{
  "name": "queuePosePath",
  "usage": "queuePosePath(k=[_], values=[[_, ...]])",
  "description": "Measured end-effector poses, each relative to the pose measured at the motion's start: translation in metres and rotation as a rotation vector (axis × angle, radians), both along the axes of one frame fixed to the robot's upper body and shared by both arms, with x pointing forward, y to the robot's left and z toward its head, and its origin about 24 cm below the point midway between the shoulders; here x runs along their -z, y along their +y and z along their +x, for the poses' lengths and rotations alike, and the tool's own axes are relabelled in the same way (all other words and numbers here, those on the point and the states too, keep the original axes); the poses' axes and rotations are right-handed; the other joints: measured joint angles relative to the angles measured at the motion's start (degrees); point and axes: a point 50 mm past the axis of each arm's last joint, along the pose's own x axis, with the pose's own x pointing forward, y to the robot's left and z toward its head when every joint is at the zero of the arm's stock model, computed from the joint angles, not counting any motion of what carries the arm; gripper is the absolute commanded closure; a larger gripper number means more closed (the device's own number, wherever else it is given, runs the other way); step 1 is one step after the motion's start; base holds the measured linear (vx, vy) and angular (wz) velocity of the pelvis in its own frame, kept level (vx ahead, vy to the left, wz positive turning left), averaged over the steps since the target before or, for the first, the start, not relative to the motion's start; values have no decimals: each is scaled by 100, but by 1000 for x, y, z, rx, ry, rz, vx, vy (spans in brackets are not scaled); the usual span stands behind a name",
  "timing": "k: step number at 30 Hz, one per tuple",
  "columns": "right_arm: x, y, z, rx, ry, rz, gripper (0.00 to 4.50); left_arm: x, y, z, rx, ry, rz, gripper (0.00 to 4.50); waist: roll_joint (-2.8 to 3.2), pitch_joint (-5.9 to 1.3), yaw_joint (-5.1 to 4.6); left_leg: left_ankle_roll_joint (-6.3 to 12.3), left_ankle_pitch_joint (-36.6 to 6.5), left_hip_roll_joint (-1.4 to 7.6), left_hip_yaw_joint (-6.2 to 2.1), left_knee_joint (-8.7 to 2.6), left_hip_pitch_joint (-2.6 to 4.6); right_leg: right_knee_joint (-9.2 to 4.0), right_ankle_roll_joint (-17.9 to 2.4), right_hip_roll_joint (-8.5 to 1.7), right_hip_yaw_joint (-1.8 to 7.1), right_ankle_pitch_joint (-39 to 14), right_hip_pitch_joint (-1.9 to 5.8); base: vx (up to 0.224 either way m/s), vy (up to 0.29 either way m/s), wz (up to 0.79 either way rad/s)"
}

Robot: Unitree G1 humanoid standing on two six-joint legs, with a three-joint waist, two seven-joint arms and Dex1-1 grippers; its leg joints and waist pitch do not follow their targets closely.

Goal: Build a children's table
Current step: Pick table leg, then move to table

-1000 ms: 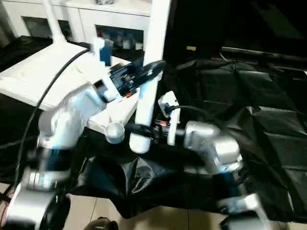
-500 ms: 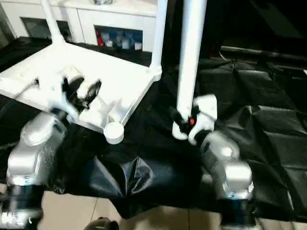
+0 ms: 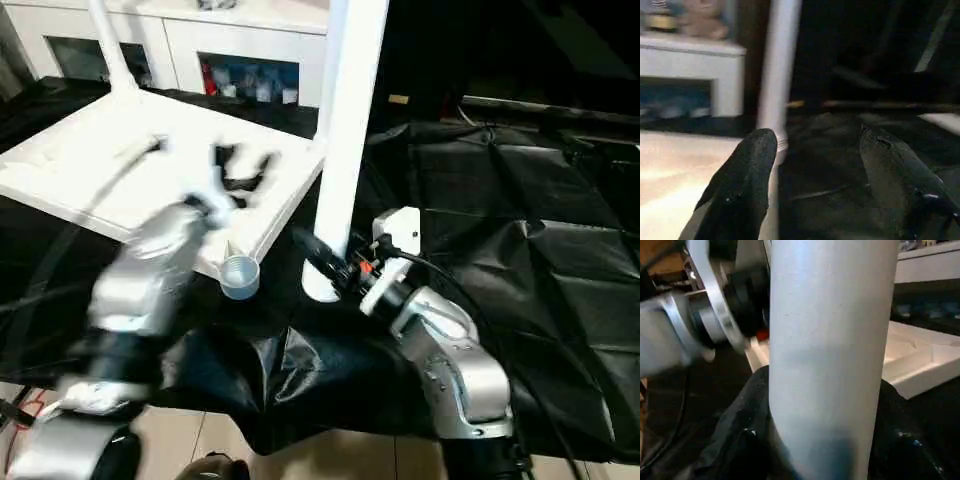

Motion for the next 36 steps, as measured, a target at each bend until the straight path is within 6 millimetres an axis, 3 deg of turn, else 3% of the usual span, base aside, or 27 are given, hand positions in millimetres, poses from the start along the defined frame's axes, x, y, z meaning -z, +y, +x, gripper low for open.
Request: queuePosePath(k=[7, 12, 16, 18, 23, 28, 32, 36], values=[[6, -1, 0, -24, 20, -41, 260, -17, -35, -20, 295, -67, -34, 144, 1, -1, -5, 1, 0, 1, 1, 0, 1, 1, -4, 0, 0, -3, -1, 0, 0, 0], [8, 1, -1, -42, 26, -57, 260, -14, -49, -33, 379, -65, -48, 144, 1, -1, 5, 1, 0, 1, 2, 1, 2, 1, -3, 0, 1, -2, 2, 0, 0, 0], [10, 0, 0, -34, 30, -75, 260, -13, -49, -32, 362, -62, -36, 144, -1, 0, -4, 1, 0, 1, 3, 0, 3, 3, -2, 0, 1, -2, 0, 0, 0, 0], [11, 0, 1, -25, 34, -78, 260, -14, -43, -26, 304, -60, -34, 144, -2, 0, -5, 1, 0, 1, 3, 1, 3, 4, -2, 0, 1, -1, 0, 0, 0, 0], [8, -7, 4, 35, 34, -82, 260, -27, 2, -6, 65, -101, -53, 144, -4, 1, -52, 1, 0, 2, 3, 0, 5, 4, -1, 0, 1, -2, -2, 0, 0, 0], [3, -13, 10, 82, 24, -105, 260, -17, 41, -1, -113, -87, 30, 144, -22, -5, -59, 2, 1, 1, 3, 0, 2, -6, 0, 0, 1, -3, 0, 0, 0, 0], [17, -13, 16, 136, 94, -166, 260, -13, 38, -11, -68, -69, -10, 144, -53, -3, 18, 3, 0, 0, 6, 1, -6, -14, -2, -1, 1, -1, 0, 0, 0, 0], [17, -13, 25, 206, 113, -197, 260, -16, 33, -16, -61, -82, 21, 144, -38, -10, 0, 2, 0, -1, 9, 0, 2, -9, 0, -3, 5, 0, 1, 0, 0, 0]])
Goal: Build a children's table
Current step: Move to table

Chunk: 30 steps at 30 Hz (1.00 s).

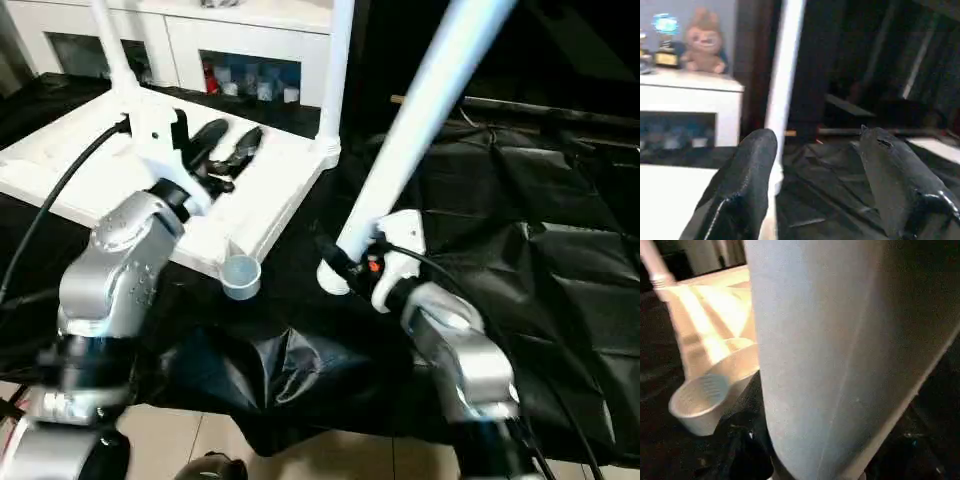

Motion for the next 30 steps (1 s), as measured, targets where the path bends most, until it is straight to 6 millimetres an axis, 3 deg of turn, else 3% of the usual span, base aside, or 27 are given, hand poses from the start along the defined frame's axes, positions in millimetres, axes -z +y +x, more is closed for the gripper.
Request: queuePosePath(k=[4, 8, 12, 16, 18, 20, 21, 23, 24, 25, 26, 27, 28, 29, 30], values=[[-5, -13, 4, 86, -17, -2, 260, 24, 34, 0, -167, 76, 85, 144, 5, -2, -90, -13, 7, 3, 0, -18, 9, 7, 2, 8, 4, 0, -7, 0, 0, 0], [9, -35, -5, 266, 20, -25, 260, 59, 75, -21, -313, 108, 223, 144, 2, -4, -128, -18, 11, 2, -1, -36, 7, -11, 2, 14, 8, -5, -11, 0, 0, 0], [22, -41, -12, 380, 43, -73, 260, 70, 82, -31, -386, 129, 211, 144, -18, -4, -22, -2, 3, -5, 5, -23, -1, -25, 5, -2, 21, -2, -8, 0, 0, 0], [25, -48, -16, 496, 40, -50, 260, 71, 86, -38, -431, 100, 208, 144, 14, -19, 138, 113, -68, -10, -68, 145, -49, -45, 83, -44, 58, 35, 12, -7, 78, -10], [22, -47, -16, 491, 18, -41, 260, 79, 90, -45, -441, 121, 219, 144, 52, -43, 131, 186, -106, -68, -26, 148, -72, -142, 131, -105, 57, 109, 12, -1, 138, -15], [17, -42, -16, 464, -11, -37, 260, 85, 93, -49, -448, 135, 237, 144, 61, -45, 15, 311, -91, -124, 14, 130, -73, -182, 65, -117, 87, 137, -15, -10, 117, -1], [16, -39, -16, 438, -17, -31, 260, 86, 93, -49, -452, 136, 247, 144, 53, -50, -60, 378, -87, -178, 38, 130, -71, -120, -9, -124, 95, 99, -46, -25, 144, 13], [16, -34, -16, 393, -23, -32, 260, 85, 92, -49, -450, 121, 255, 144, 35, -50, -210, 431, -76, -243, 181, 105, -71, 25, -71, -209, 80, 32, -121, -54, 153, 17], [17, -33, -16, 390, -20, -34, 260, 85, 91, -49, -449, 118, 256, 144, 30, -50, -283, 467, -49, -254, 263, 66, -65, 20, -18, -263, 90, 45, -129, -74, 84, 17], [18, -35, -17, 393, -16, -37, 260, 85, 87, -49, -440, 112, 258, 144, -5, -52, -294, 471, -53, -260, 362, 23, -59, -71, 245, -394, 144, 127, -125, -51, 80, 14], [18, -37, -17, 397, -16, -43, 260, 86, 82, -49, -430, 109, 263, 144, 4, -53, -229, 438, -128, -261, 279, 136, -88, -146, 477, -429, 181, 242, -85, -51, 80, 14], [18, -37, -17, 396, -16, -43, 260, 87, 78, -49, -422, 109, 278, 144, 47, -48, -162, 320, -210, -250, 14, 304, -97, -172, 528, -458, 172, 303, -83, -12, 142, -29], [18, -37, -17, 394, -19, -38, 260, 89, 77, -50, -422, 111, 289, 144, 79, -44, -163, 254, -218, -247, -145, 368, -108, -199, 534, -536, 90, 306, -56, -31, 156, -42], [19, -33, -18, 377, -18, -31, 260, 89, 79, -50, -434, 109, 309, 144, 110, -45, -302, 242, -222, -250, -179, 347, -107, -235, 441, -432, 87, 223, -55, -31, 156, -42], [19, -29, -18, 361, -17, -24, 260, 88, 81, -50, -444, 106, 321, 144, 120, -45, -378, 223, -212, -251, -214, 303, -108, -268, 298, -346, 124, 129, -60, -70, 115, -5]])
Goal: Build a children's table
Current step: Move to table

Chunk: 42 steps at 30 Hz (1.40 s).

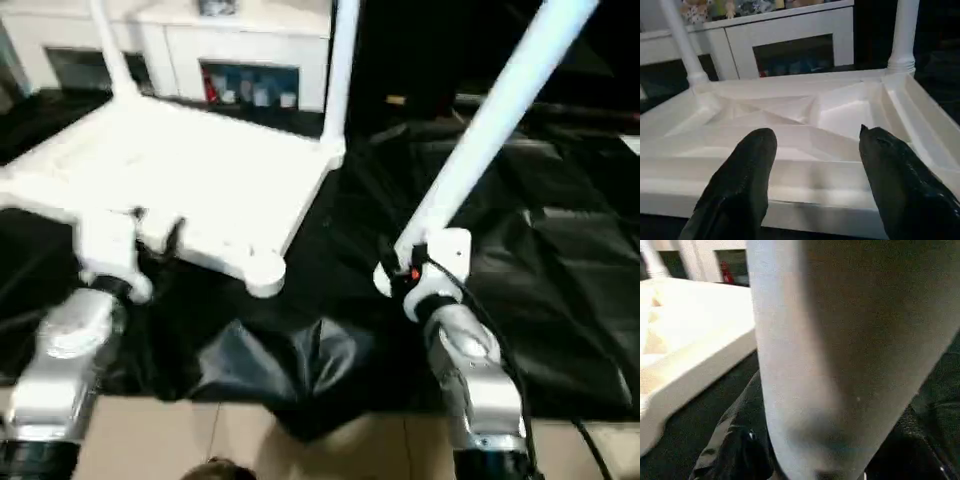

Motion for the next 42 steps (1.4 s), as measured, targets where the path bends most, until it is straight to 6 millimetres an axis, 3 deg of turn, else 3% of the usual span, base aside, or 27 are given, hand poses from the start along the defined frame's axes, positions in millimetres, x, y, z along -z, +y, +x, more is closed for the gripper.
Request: queuePosePath(k=[2, 4, 6, 8, 9, 10, 11, 12, 13, 15, 16, 19, 20, 22, 25, 26, 28, 30, 31, 32, 34, 36, 38, 39, 40, 41, 42], values=[[0, 3, 0, -16, -3, 2, 260, 0, 0, 0, -14, -3, 6, 144, 13, 5, -93, -142, 85, 2, -64, -135, 7, 144, -226, 192, -39, -68, 13, -82, 69, 6], [-1, 4, 0, -26, -5, 13, 260, 0, -2, 0, -17, -5, 3, 144, 15, -1, -100, -254, 156, 49, -85, -290, 6, 435, -235, 437, -114, -67, 44, -82, -36, 6], [-3, 6, 0, -43, -15, 23, 260, 1, -4, 0, -27, -7, -12, 144, -40, -34, -65, -283, 182, 65, -89, -465, -9, 541, -251, 608, -188, -125, 138, -82, -90, 5], [-7, 8, 0, -59, -32, 29, 260, 0, -3, 0, -41, -10, -19, 144, -107, -71, -30, -304, 222, 63, -55, -503, -87, 339, -252, 568, -46, -386, 262, -108, -140, -4], [-6, 8, 0, -68, -30, 29, 260, 1, -3, 0, -43, -6, -18, 144, -111, -65, 3, -332, 218, 54, -60, -524, -101, 353, -315, 521, -82, -359, 209, -139, -149, -14], [-5, 5, -1, -70, -25, 22, 260, 1, -4, 1, -37, -5, -19, 144, -125, -59, 99, -327, 129, 39, -105, -369, -114, 356, -340, 466, -146, -334, 164, -82, -138, -43], [-5, 3, -1, -74, -24, 13, 260, 1, -6, 1, -30, -4, -18, 144, -142, -46, 189, -311, 124, 32, -279, -4, -128, 374, -344, 436, -207, -314, 137, -82, -138, -43], [-6, 2, -1, -75, -25, 11, 260, 0, -6, 1, -29, -8, -16, 144, -100, -64, 226, -330, 132, 77, -342, 60, -49, 373, -343, 428, -282, -313, 110, -39, -86, -50], [-6, 1, -1, -80, -28, 9, 260, -3, -8, 3, -23, -19, -16, 144, -53, -87, 226, -337, 134, 143, -359, -71, 69, 377, -362, 436, -382, -300, 65, -72, -35, -26], [-3, 0, -3, -86, -18, 11, 260, -10, -9, 4, -23, -50, -12, 144, -53, -70, 189, -497, 122, 248, -306, -243, 131, 270, -416, 466, -450, -199, 51, -64, -35, -17], [-3, 4, -4, -106, -16, 11, 260, -9, -8, 4, -25, -48, -10, 144, -68, -68, 171, -497, 128, 260, -321, -277, 88, 212, -457, 442, -533, -134, 70, 0, 0, 0], [-2, 9, -4, -144, -14, 12, 260, -10, -8, 4, -27, -51, -1, 144, -66, -64, 104, -494, 148, 164, -556, -285, -2, 155, -475, 375, -751, -89, 127, -25, -15, 24], [-2, 11, -5, -160, -14, 10, 260, -9, -8, 3, -29, -48, 1, 144, -55, -50, 91, -496, 146, 134, -617, -296, 8, 124, -478, 326, -859, -98, 207, -6, -19, 46], [-1, 14, -5, -191, -13, 6, 260, -11, -8, 2, -29, -59, 2, 144, -54, -16, 98, -465, 104, 156, -612, -304, 45, 54, -458, 249, -1049, -141, 365, 27, -13, 49], [-1, 17, -6, -214, -14, 9, 260, -13, -7, 2, -30, -65, 3, 144, 44, 73, 89, -464, -2, 325, -548, -195, 132, -111, -390, 243, -1303, -191, 715, 56, 20, 50], [-1, 19, -6, -226, -15, 13, 260, -13, -5, 1, -36, -67, 8, 144, 82, 87, 81, -465, 0, 320, -551, -183, 182, -43, -363, 285, -1214, -303, 744, 80, 48, 47], [-1, 28, -6, -261, -18, 24, 260, -13, 4, 0, -67, -63, 19, 144, -50, 113, 77, -464, 0, 225, -365, -190, 343, 311, -457, 378, -562, -564, 648, 139, 4, 22], [-1, 28, -7, -266, -16, 25, 260, -14, 6, 0, -79, -66, 20, 144, -122, 93, 82, -449, -12, 174, -256, -214, 441, 399, -367, 395, -312, -610, 644, 144, -26, 16], [-1, 26, -7, -260, -19, 22, 260, -14, 5, 0, -76, -68, 15, 144, -172, 50, 116, -445, -23, 168, -205, -301, 464, 331, -348, 399, -266, -620, 658, 215, -46, 13], [-1, 23, -7, -250, -19, 17, 260, -13, 2, 0, -68, -65, 6, 144, -141, 30, 209, -395, -61, 178, -175, -318, 405, 251, -328, 411, -246, -608, 699, 160, -34, 5], [1, 16, -8, -221, -8, 14, 260, -11, -8, 0, -34, -59, -7, 144, -11, -50, 308, -156, -128, 267, -180, -193, 286, 161, -296, 476, -257, -616, 695, 174, -3, 3], [2, 15, -8, -214, -4, 18, 260, -11, -6, 0, -38, -59, -4, 144, 47, -131, 297, -279, -103, 287, -236, -165, 244, 115, -235, 499, -303, -648, 682, 199, 19, 4], [1, 28, -5, -254, -11, 37, 260, -9, 5, -1, -78, -47, 4, 144, 16, -142, 164, -286, -204, 190, -398, -176, 334, 752, -204, 443, -204, -658, 280, 225, -17, -13], [1, 31, -5, -263, -11, 38, 260, -9, 8, -1, -83, -44, 11, 144, 6, -150, 132, -244, -249, 144, -497, -187, 386, 934, -105, 441, -152, -669, 79, 134, -69, -35], [1, 29, -5, -263, -10, 30, 260, -10, 8, -1, -85, -47, 11, 144, -50, -176, 64, -216, -306, 91, -532, -198, 450, 961, -4, 432, -39, -617, -180, 35, -36, -18], [1, 27, -6, -260, -10, 24, 260, -10, 8, -1, -82, -49, 9, 144, -91, -189, 27, -228, -324, 60, -510, -203, 481, 884, 24, 410, 0, -570, -275, 77, -69, -26], [1, 23, -6, -251, -13, 14, 260, -12, 5, 0, -75, -59, 5, 144, -297, -190, -17, -258, -371, -75, -396, -209, 550, 458, -119, 305, 145, -282, -321, 74, -81, -7]])
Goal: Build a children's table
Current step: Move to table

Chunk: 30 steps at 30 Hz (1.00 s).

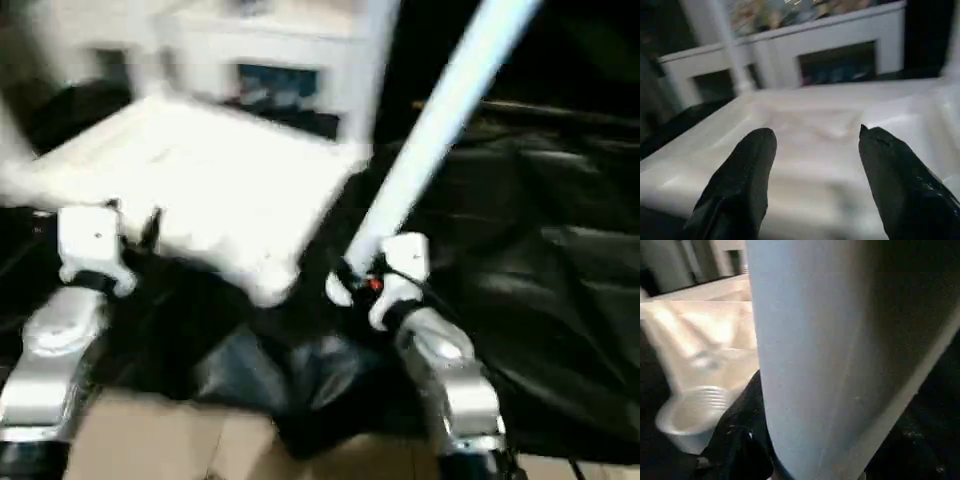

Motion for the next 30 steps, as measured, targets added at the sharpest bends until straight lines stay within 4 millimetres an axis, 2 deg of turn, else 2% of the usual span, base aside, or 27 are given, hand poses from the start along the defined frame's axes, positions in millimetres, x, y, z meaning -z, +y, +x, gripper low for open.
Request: queuePosePath(k=[1, 2, 3, 4, 5, 6, 7, 8, 9, 10, 12, 13, 14, 15, 16, 17, 18, 19, 20, 21, 22, 23, 24, 25, 26, 28, 30], values=[[3, -7, -2, 24, 10, -7, 260, 2, -8, 1, 17, 5, -24, 144, -99, 46, -3, 119, -125, -28, 43, 116, 15, 52, -93, 9, 116, 118, 70, 113, -123, -5], [7, -12, -4, 42, 25, -10, 260, 4, -16, 1, 49, 12, -36, 144, -54, 44, 34, 343, -217, -19, 36, 297, 23, -2, -140, 59, 124, 94, 159, 71, -90, 3], [8, -16, -4, 56, 32, -15, 260, 5, -20, 1, 64, 17, -37, 144, -56, 49, 39, 360, -229, -32, -8, 479, -30, -48, -161, 88, 118, 83, 247, 81, -76, -3], [7, -18, -3, 69, 28, -12, 260, 5, -19, 1, 64, 16, -35, 144, -12, 56, 57, 314, -205, -30, -37, 588, -78, -127, -181, 153, 105, 78, 373, 77, -27, -7], [5, -18, -2, 74, 20, -10, 260, 5, -17, 1, 62, 15, -29, 144, 53, 57, 71, 229, -160, -12, -53, 530, -120, -176, -197, 189, 55, 71, 463, 77, -27, -7], [3, -18, -1, 75, 12, -10, 260, 4, -15, 1, 58, 13, -28, 144, 149, 62, 82, 170, -125, 32, -56, 323, -154, -205, -195, 229, -40, 58, 538, 75, 33, 1], [2, -18, 0, 74, 7, -10, 260, 4, -12, 1, 50, 11, -25, 144, 265, 89, 109, -92, 102, 139, -49, 211, -142, -234, -195, 286, -121, 48, 634, 91, 99, -3], [3, -15, -1, 69, 10, 0, 260, 5, -8, 1, 35, 17, -24, 144, 301, 102, 79, -87, 70, 162, -37, 193, -119, -317, -191, 264, -190, 45, 692, 91, 99, -3], [2, -9, 0, 47, 7, 4, 260, 4, -4, 1, 25, 16, -21, 144, 299, 112, 37, -111, 53, 160, -43, 142, -74, -350, -290, 254, -217, -3, 671, 139, 108, 2], [1, -4, 1, 29, 4, 7, 260, 6, 0, 1, 9, 23, -19, 144, 307, 118, 0, -93, 47, 137, -44, 103, -53, -256, -470, 244, -209, -109, 659, 138, 71, 13], [-2, -4, 3, 18, -8, 1, 260, 8, 4, 2, 0, 38, -14, 144, 261, 104, -91, -3, 16, 53, -45, 86, 29, 109, -477, 151, -192, -118, 549, 122, 56, 10], [-3, -8, 3, 25, -11, -11, 260, 8, 4, 3, 4, 36, -15, 144, 206, 100, -112, 3, -17, 8, -22, 82, 70, 106, -420, 96, -157, -84, 466, 100, -11, 4], [-3, -11, 4, 33, -12, -15, 260, 7, 3, 3, 6, 32, -15, 144, 130, 89, -150, -3, -39, -62, 9, 82, 81, -107, -397, 9, -131, -61, 449, 100, -11, 4], [-3, -14, 4, 44, -13, -20, 260, 8, 1, 4, 12, 33, -23, 144, 58, 68, -153, 11, -59, -105, 34, 96, 81, -105, -75, -26, -46, 18, 489, 104, -55, 13], [-3, -20, 4, 60, -10, -27, 260, 9, -4, 5, 28, 37, -31, 144, 70, 71, -126, 199, -123, -102, 60, 136, 55, -129, -95, -5, -4, -10, 529, 117, -50, 12], [-3, -27, 4, 80, -8, -36, 260, 9, -14, 6, 65, 39, -43, 144, 90, 68, -49, 440, -186, -80, 32, 356, -22, -201, -108, 26, 6, -15, 585, 117, -50, 12], [-3, -29, 4, 90, -10, -38, 260, 9, -17, 6, 83, 40, -50, 144, 97, 64, 1, 425, -178, -53, 21, 535, -126, -248, -114, 49, 1, -19, 637, 114, -19, 1], [-4, -31, 4, 93, -12, -41, 260, 9, -17, 6, 91, 40, -59, 144, 135, 57, 47, 358, -138, 19, 3, 518, -224, -320, -124, 83, -51, -27, 719, 102, -16, 2], [-5, -31, 5, 93, -18, -41, 260, 8, -16, 7, 100, 37, -79, 144, 236, 47, 78, 264, -59, 155, -5, 225, -255, -370, -134, 173, -108, -32, 778, 102, -16, 2], [-7, -30, 6, 91, -23, -41, 260, 7, -14, 7, 105, 33, -92, 144, 313, 36, 99, -47, 209, 254, -18, 170, -305, -346, -120, 221, -178, -66, 790, 127, 48, 3], [-6, -26, 7, 80, -21, -30, 260, 7, -12, 7, 134, 43, -95, 144, 311, 30, 67, -64, 187, 261, -25, 196, -280, -281, -168, 220, -195, -90, 732, 137, 82, 1], [-7, -16, 8, 35, -25, -26, 260, 10, -7, 7, 188, 67, -91, 144, 287, 20, 53, -33, 170, 219, -28, 203, -285, -120, -359, 180, -169, -113, 618, 137, 82, 1], [-9, -13, 10, 12, -33, -24, 260, 11, -6, 7, 239, 85, -89, 144, 269, 15, 58, -20, 163, 166, -28, 224, -287, -33, -327, 129, -118, -87, 528, 80, 44, 0], [-12, -13, 11, -4, -43, -24, 260, 8, -6, 9, 312, 90, -91, 117, 222, 0, 88, -7, 155, 79, -31, 256, -321, -82, -142, 64, 29, -32, 417, 0, 0, 0], [-14, -17, 12, -14, -46, -28, 260, 5, -9, 12, 379, 88, -105, 110, 177, -6, 123, -10, 156, 24, -10, 269, -363, -82, 95, 14, 132, 14, 351, 0, 0, 0], [-14, -25, 12, -20, -39, -39, 260, -2, -16, 14, 518, 89, -103, 110, 150, -1, 194, -33, 221, 3, 16, 214, -432, -65, 143, -8, 149, 46, 285, 0, 0, 0], [-12, -29, 12, -41, -26, -41, 260, -1, -19, 16, 639, 133, -58, 95, 133, 21, 196, -29, 257, 18, 52, 142, -422, -85, 79, -14, 138, 60, 278, -33, -13, 1]])
